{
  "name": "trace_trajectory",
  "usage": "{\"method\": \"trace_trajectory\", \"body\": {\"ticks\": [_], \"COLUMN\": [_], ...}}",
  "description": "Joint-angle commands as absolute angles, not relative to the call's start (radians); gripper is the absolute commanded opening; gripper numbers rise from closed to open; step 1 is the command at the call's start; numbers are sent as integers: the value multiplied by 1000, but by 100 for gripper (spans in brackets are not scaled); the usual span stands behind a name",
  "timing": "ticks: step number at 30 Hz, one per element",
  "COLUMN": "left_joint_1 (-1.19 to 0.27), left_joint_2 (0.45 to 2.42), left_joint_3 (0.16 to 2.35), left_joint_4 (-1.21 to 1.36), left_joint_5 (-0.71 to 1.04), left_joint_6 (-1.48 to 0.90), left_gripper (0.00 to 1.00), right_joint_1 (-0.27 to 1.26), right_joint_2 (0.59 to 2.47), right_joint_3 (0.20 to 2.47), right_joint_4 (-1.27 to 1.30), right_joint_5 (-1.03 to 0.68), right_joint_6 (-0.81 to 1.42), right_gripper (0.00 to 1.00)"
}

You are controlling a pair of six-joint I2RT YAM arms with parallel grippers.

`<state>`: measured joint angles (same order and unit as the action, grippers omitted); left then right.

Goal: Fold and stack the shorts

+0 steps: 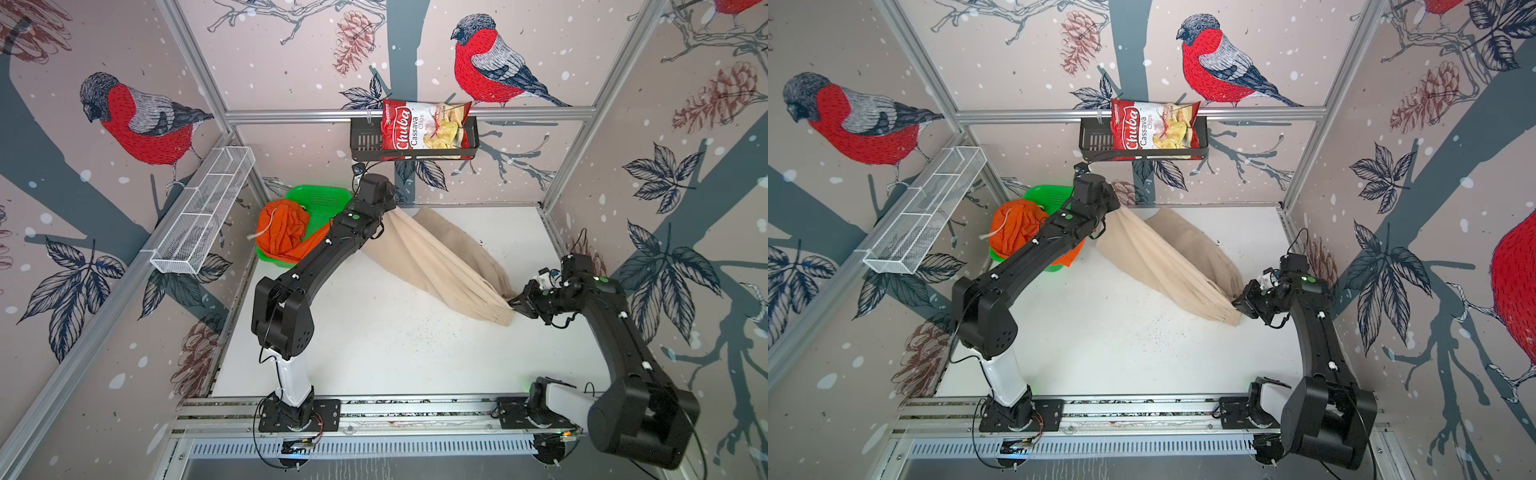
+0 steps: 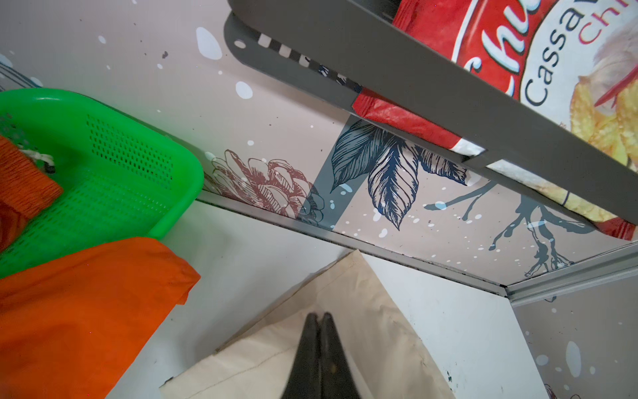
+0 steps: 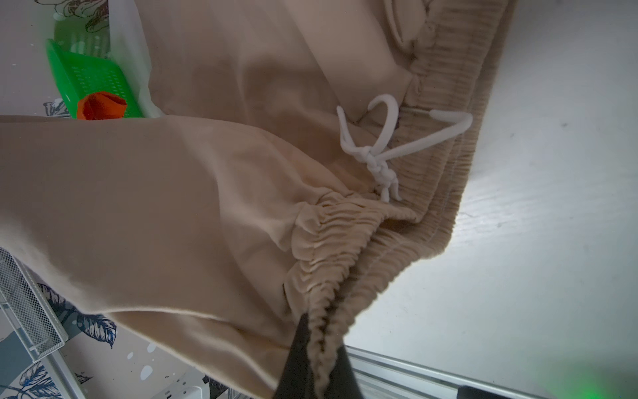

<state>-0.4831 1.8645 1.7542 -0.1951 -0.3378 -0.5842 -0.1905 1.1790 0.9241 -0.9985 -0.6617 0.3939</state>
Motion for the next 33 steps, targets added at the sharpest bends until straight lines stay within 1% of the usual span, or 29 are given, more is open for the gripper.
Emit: {"method": "trace_trajectory", "body": {"ticks": [1, 19, 28, 31, 33], "left_joint_1": [-484, -506, -519, -525, -526], "left_joint_2": [1911, 2232, 2398, 2487, 2542], "left_joint_3": [1812, 2121, 2234, 2324, 2372], "left_joint_4": [-133, -138, -40, -73, -97], "left_joint_5": [-350, -356, -335, -335, -328], "left_joint_6": [-553, -501, -461, -457, -457], "left_gripper": [0, 0, 0, 0, 0], "right_joint_1": [-216, -268, -280, -285, -287], "right_joint_2": [1209, 1391, 1499, 1547, 1575], "right_joint_3": [941, 984, 996, 998, 991], "right_joint_4": [-1000, -842, -724, -675, -622], "right_joint_5": [-651, -650, -647, -644, -641], "right_joint_6": [355, 390, 426, 439, 463], "right_gripper": [0, 1, 3, 8, 14]}}
